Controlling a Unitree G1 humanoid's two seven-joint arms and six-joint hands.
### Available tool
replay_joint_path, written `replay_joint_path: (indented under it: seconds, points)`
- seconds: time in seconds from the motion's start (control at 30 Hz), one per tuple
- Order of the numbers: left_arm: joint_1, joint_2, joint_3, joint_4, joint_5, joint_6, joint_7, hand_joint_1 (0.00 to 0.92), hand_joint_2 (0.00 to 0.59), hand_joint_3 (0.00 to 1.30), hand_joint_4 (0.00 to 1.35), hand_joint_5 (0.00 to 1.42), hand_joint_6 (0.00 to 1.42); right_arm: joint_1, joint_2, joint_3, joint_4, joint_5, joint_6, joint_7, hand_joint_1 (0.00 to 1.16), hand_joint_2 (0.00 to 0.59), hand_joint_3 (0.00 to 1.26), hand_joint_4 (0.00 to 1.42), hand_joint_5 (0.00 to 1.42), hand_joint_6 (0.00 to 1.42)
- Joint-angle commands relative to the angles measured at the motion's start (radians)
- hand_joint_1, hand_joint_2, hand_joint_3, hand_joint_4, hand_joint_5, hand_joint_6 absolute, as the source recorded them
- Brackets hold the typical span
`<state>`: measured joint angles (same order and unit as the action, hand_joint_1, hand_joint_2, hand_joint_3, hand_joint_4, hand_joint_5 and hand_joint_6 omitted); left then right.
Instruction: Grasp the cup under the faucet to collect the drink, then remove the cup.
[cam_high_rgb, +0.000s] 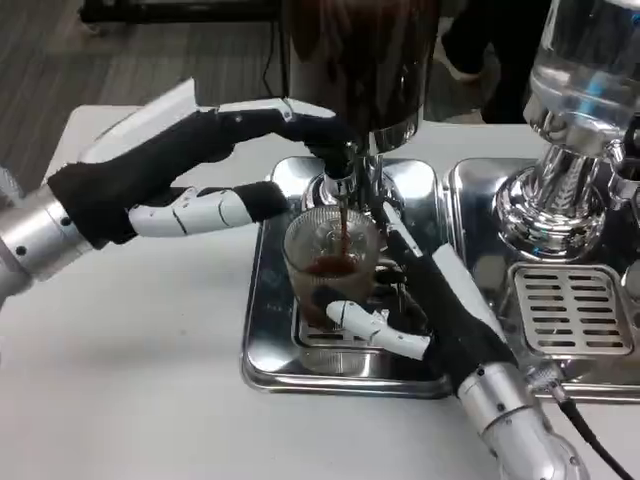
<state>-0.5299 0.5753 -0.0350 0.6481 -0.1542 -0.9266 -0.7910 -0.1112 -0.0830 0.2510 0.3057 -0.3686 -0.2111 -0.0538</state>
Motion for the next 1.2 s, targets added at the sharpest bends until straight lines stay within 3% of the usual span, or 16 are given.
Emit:
replay_joint_path:
  seconds: [0.03, 0.3, 0.73, 1.2]
  points:
    - [0.039, -0.009, 0.053, 0.02, -0.032, 0.001, 0.029, 0.0, 0.088, 0.29, 0.28, 0.33, 0.28, 0.006, 0.012, 0.009, -0.021, -0.012, 0.016, -0.02, 0.55, 0.178, 0.0, 0.0, 0.0, 0.26]
    - [0.076, -0.034, 0.127, 0.028, -0.061, 0.008, 0.069, 0.0, 0.102, 0.3, 0.31, 0.37, 0.35, 0.007, 0.02, 0.02, -0.032, -0.013, 0.029, -0.019, 0.55, 0.177, 0.0, 0.0, 0.0, 0.29]
    - [0.15, -0.02, 0.197, -0.001, -0.057, 0.058, 0.102, 0.0, 0.126, 0.33, 0.34, 0.4, 0.38, 0.004, 0.025, 0.031, -0.044, -0.026, 0.063, -0.029, 0.55, 0.177, 0.0, 0.0, 0.05, 0.32]
    - [0.196, -0.004, 0.188, -0.034, -0.01, 0.126, 0.099, 0.0, 0.14, 0.34, 0.35, 0.41, 0.38, 0.006, 0.041, 0.048, -0.051, -0.071, 0.089, -0.088, 0.58, 0.174, 0.0, 0.0, 0.18, 0.41]
